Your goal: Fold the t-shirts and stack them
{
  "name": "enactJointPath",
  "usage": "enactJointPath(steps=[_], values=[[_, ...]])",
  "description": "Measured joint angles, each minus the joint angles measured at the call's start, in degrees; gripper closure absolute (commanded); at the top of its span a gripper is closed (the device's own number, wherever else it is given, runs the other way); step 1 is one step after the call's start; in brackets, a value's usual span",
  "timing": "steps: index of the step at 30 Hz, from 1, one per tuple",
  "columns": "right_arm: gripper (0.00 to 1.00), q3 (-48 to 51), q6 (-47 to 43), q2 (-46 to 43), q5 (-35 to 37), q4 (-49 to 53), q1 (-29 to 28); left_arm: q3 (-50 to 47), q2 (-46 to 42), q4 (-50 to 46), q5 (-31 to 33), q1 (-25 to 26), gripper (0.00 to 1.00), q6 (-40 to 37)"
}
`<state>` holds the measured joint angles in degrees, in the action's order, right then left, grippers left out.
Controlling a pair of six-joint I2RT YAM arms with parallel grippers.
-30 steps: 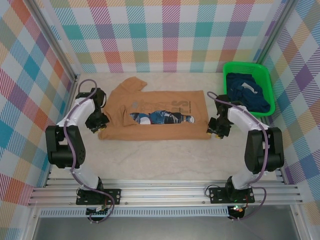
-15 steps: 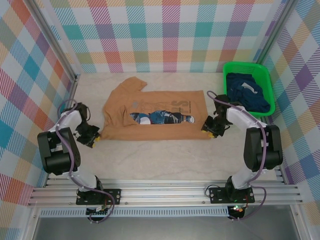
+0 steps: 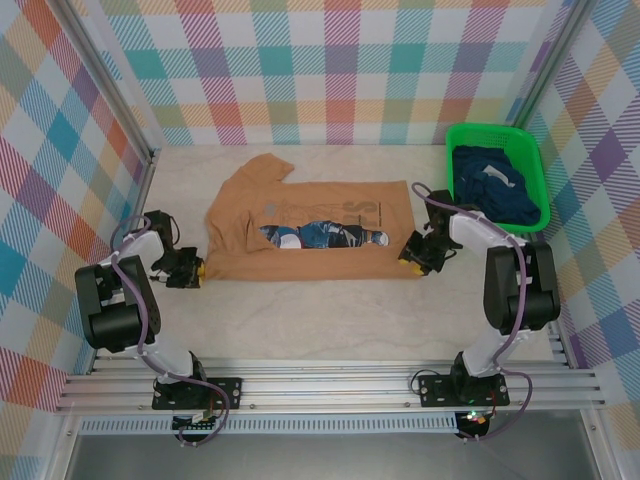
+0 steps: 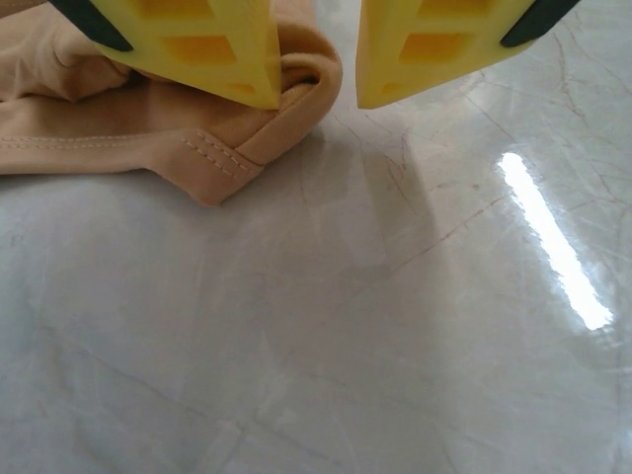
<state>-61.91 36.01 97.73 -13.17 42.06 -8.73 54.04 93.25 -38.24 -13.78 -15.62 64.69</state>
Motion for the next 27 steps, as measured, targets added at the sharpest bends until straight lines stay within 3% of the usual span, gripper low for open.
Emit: enactJointPath(steps=[3,7,9,21,27], values=[[0.66,0.00,0.04,0.74,0.00,-0.07,0.00,0.00,0.24,1.18,-0.59,0.00,0.75,0.55],[0.68,-0.02,0.02,1.18,0.02,-0.07,0.00,0.00,1.14,2.25,-0.59,0.00,0.96,0.94],[0.71,-0.11,0.04,1.27,0.17,0.00,0.00,0.00,1.27,2.29,-0.26,0.00,1.00,0.42],[0.82,-2.40,-0.04,5.77,3.93,0.22,-0.37,5.90,1.31,-8.31,5.64,-0.07,1.00,-10.01],[0.92,-3.04,-0.63,7.34,5.09,1.55,-0.52,5.77,1.46,-11.41,6.45,-1.46,0.98,-14.97]])
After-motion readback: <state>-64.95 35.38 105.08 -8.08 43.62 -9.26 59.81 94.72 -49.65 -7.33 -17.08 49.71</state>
